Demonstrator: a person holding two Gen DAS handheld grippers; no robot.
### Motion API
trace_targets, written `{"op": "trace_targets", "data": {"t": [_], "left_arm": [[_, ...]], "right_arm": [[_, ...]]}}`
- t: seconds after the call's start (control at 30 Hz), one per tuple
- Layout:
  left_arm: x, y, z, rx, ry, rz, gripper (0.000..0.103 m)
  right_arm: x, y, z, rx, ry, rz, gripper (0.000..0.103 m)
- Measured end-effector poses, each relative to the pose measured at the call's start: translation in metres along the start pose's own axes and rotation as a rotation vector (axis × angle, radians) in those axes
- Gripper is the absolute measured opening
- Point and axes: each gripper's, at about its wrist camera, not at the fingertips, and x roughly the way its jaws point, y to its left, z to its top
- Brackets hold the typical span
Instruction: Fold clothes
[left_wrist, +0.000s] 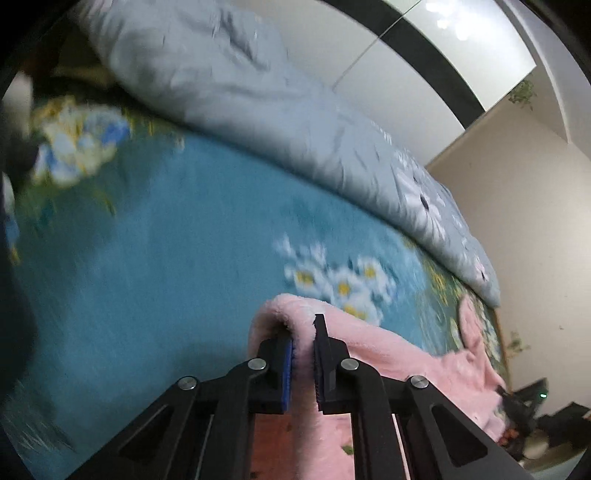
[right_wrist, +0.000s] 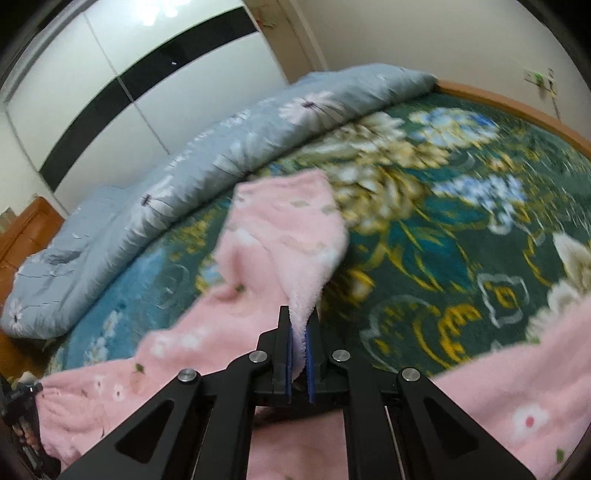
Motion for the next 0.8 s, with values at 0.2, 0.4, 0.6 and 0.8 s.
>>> {"op": "trace_targets", "data": {"t": [0.2,0.4,0.6,0.8], "left_arm": [[-0.022,-0.004,0.049,0.052,-0.206,0.059,0.010],[0.043,0.035,0.037,0.027,-0.057,0.211,0.010],[0.077,0.066,0.011,-0.037,0.037,0.234,0.013],[0.067,0.068,0.000,-0.069,0.093,0.091,0.035]], "right_arm": [[0.010,0.050,0.017,-0.099,-0.080,0.054,0.006],[0.070,0.047,-0.012,-0.116,0.106,-0.017,0.006],[0.083,0.021,-0.027,-0.077,0.188,-0.008,0.006],[0.049,0.020,-0.007,-0.116,0.105,0.076,0.030]]}}
